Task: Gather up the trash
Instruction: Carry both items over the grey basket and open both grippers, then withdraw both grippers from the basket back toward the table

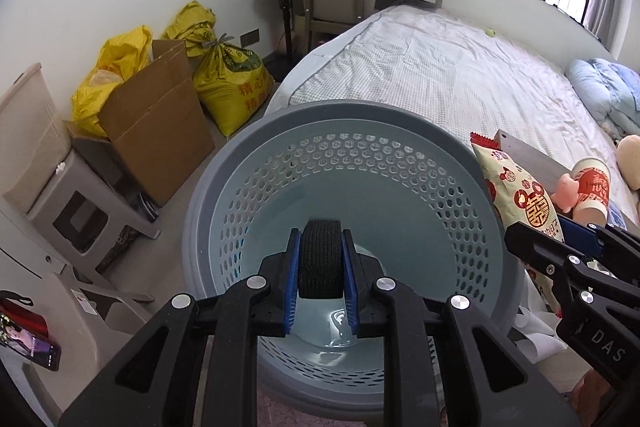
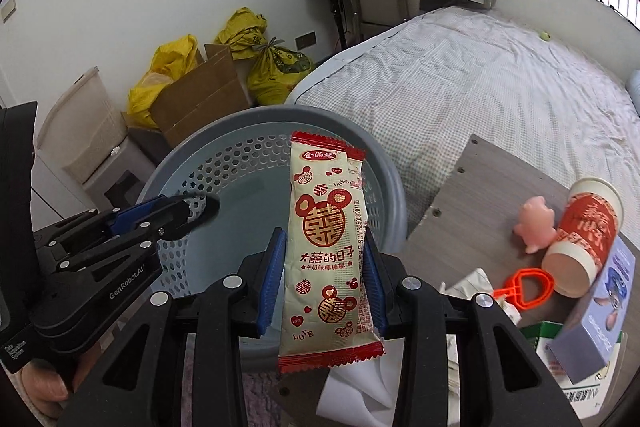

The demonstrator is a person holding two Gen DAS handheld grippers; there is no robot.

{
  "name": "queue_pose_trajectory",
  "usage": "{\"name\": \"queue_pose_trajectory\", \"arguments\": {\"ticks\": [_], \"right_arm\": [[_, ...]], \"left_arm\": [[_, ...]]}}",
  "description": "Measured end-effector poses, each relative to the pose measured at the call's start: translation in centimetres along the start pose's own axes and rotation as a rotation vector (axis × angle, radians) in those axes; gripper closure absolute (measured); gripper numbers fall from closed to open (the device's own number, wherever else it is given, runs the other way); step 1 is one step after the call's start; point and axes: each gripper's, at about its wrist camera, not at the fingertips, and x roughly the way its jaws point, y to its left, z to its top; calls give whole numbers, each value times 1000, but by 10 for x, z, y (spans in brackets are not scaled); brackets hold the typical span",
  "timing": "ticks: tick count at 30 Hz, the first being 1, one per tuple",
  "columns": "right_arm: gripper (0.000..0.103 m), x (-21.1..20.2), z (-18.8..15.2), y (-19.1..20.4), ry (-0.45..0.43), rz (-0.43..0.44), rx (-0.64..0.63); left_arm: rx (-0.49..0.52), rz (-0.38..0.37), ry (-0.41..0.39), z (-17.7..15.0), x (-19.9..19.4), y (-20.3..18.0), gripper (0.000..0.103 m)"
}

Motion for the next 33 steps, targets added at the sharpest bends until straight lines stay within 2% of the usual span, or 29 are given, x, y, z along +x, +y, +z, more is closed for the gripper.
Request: {"name": "queue_pose_trajectory", "arguments": {"ticks": [2,3,5,7,12,14,18,23,33], "right_arm": [[67,3,0,1,3,0,-3],[66,4,1,2,1,-1,-5],[56,5,1,4,-4,-4,-12],[49,4,0,4,-14,-16,-17],[48,2,-1,4,-22,-27,-11],[48,0,-2,4,-24,-33,-9],[48,-3,-5,3,-30,-46,-5],[46,-8,-8,0,-40,-55,4],[45,-23,-13,-5,-60,-65,19]], "left_arm": [[-5,2,3,1,2,2,79],[-10,6,3,1,2,4,72],[-16,14,-6,2,0,5,48],[-18,20,-21,2,-3,6,43],[-28,32,-30,3,-7,10,37],[-35,39,-33,3,-8,11,29],[-42,60,-39,3,-11,9,24],[-53,72,-51,2,-16,11,11],[-71,66,-67,1,-29,11,6]]}}
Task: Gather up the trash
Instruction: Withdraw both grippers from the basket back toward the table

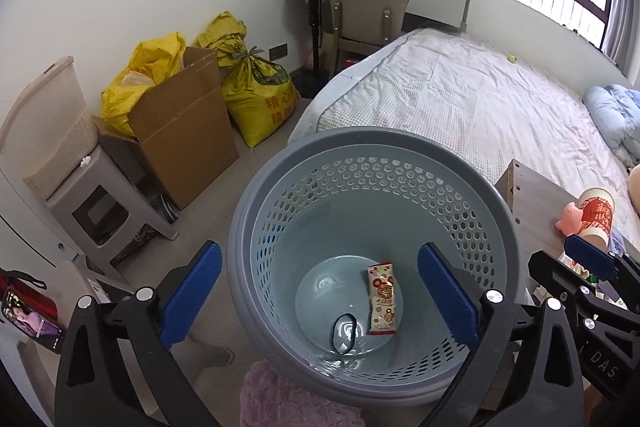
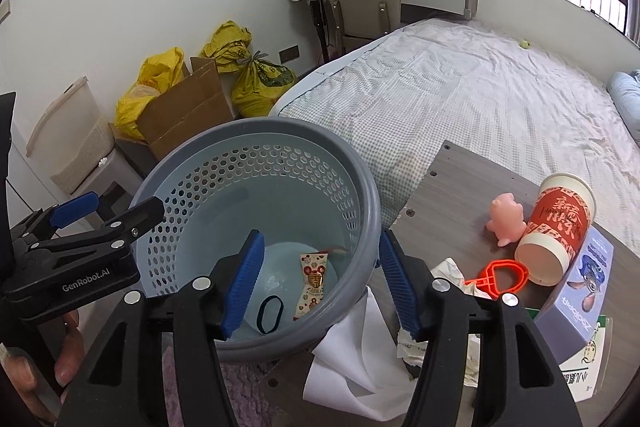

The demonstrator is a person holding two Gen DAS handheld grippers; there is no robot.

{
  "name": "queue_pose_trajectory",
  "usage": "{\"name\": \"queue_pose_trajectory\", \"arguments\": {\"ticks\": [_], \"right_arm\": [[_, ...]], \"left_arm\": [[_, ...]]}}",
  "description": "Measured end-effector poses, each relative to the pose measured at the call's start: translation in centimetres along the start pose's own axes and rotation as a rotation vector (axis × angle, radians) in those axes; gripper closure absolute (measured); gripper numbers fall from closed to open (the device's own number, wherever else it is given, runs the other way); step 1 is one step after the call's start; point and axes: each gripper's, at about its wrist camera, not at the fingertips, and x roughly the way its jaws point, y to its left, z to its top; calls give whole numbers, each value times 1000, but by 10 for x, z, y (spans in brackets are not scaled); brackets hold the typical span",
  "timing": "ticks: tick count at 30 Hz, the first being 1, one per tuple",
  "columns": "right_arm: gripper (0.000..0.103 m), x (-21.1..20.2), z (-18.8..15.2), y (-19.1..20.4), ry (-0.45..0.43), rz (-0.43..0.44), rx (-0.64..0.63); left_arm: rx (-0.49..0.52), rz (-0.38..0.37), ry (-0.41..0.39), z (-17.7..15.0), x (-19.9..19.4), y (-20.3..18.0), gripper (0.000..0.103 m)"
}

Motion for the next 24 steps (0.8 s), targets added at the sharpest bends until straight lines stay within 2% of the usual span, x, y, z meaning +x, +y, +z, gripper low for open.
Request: {"name": "queue_pose_trajectory", "arguments": {"ticks": [17,24], "right_arm": [[44,-35,-16,-17,-39,-21,37],[43,-56,-34,-40,-50,-58,80]], "left_arm": [[16,-17,-24,-6,-24,-20,6],[41,-57,-21,-15,-33,-44,6]]}}
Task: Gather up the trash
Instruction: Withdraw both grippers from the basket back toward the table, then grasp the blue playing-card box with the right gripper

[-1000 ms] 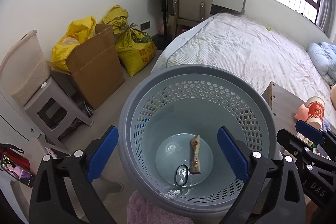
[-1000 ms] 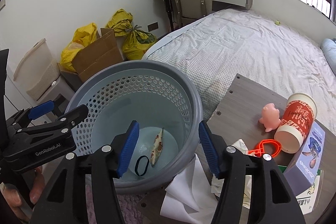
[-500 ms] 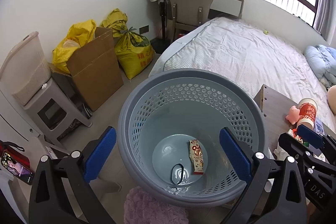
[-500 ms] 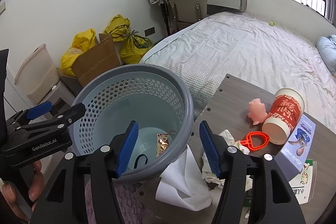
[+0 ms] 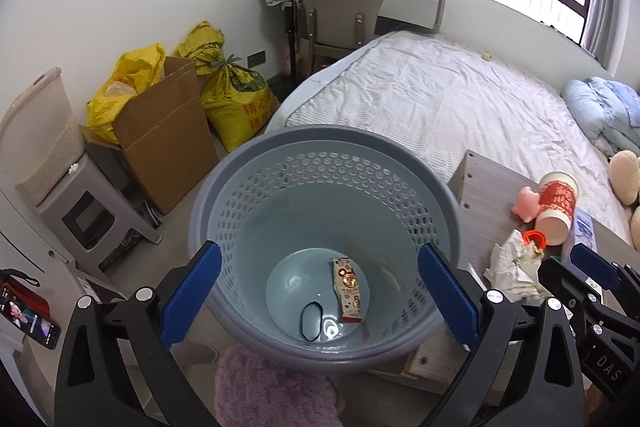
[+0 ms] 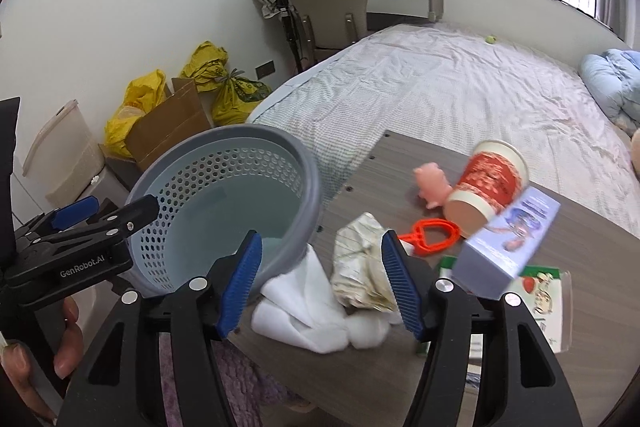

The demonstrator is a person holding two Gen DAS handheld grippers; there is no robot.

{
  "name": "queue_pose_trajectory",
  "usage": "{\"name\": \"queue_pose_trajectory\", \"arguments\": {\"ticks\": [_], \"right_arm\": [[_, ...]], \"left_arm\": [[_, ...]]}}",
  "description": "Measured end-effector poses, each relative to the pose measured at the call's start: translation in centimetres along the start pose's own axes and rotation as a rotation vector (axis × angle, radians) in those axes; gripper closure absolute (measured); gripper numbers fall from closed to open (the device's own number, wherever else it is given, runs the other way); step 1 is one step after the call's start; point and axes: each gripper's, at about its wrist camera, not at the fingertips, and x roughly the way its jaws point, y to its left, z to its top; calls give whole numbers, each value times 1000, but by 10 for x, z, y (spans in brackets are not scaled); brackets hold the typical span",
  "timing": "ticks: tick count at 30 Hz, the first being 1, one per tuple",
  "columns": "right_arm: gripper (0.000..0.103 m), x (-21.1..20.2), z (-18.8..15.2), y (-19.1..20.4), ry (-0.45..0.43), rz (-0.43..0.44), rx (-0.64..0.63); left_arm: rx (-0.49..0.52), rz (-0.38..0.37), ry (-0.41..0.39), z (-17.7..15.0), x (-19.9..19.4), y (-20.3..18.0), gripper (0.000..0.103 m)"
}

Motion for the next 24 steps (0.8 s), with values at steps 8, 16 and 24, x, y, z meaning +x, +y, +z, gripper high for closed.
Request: {"name": "queue_pose_trajectory", "arguments": {"ticks": [8,16,24], "right_arm": [[42,-29,-26,-42,-10,-71,63],[42,-49,-60,-81,21,-140,119],[42,-56,-97,-113,69,-186,175]], "left_arm": [[44,-55,15,-15,-4,-32,6],[89,-89,36,-33,-5,-61,6],[130,-92,48,-51,-8,-80,6]]}}
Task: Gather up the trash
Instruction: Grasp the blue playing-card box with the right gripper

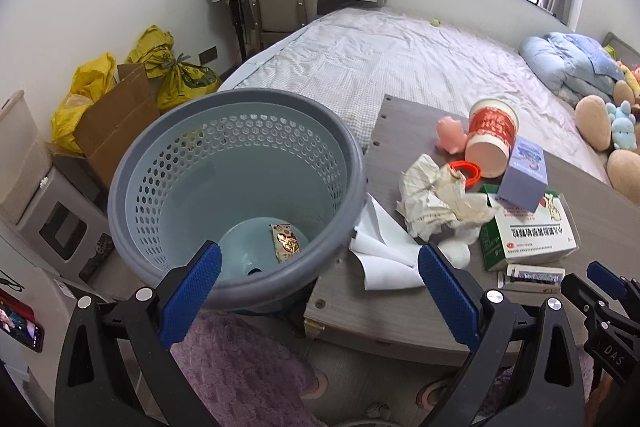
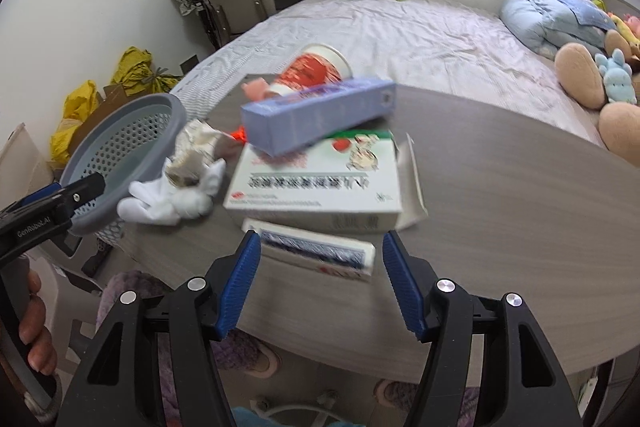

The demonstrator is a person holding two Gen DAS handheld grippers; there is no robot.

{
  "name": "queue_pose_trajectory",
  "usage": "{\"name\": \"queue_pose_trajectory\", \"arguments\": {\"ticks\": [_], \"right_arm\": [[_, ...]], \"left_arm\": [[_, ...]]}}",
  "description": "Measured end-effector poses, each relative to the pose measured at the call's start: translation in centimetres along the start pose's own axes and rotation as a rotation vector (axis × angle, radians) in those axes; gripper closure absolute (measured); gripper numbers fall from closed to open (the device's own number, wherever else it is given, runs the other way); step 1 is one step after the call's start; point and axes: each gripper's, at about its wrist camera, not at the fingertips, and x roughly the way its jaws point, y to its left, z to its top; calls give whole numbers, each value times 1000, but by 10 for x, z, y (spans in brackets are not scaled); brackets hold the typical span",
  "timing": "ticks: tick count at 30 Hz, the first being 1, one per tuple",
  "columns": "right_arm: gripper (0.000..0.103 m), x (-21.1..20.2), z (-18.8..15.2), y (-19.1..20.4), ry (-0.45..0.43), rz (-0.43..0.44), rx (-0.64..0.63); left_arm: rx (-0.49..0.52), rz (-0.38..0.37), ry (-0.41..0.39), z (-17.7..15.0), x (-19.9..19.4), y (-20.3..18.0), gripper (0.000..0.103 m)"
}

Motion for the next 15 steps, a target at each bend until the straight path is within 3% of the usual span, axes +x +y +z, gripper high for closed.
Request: {"name": "queue_pose_trajectory", "arguments": {"ticks": [8,15], "right_arm": [[42,7,-14,-22,18,-6,37],[42,13,-13,-41,18,-66,77]], "left_arm": [[15,2,13,-6,0,-9,6],[25,8,10,-6,-2,-13,6]]}}
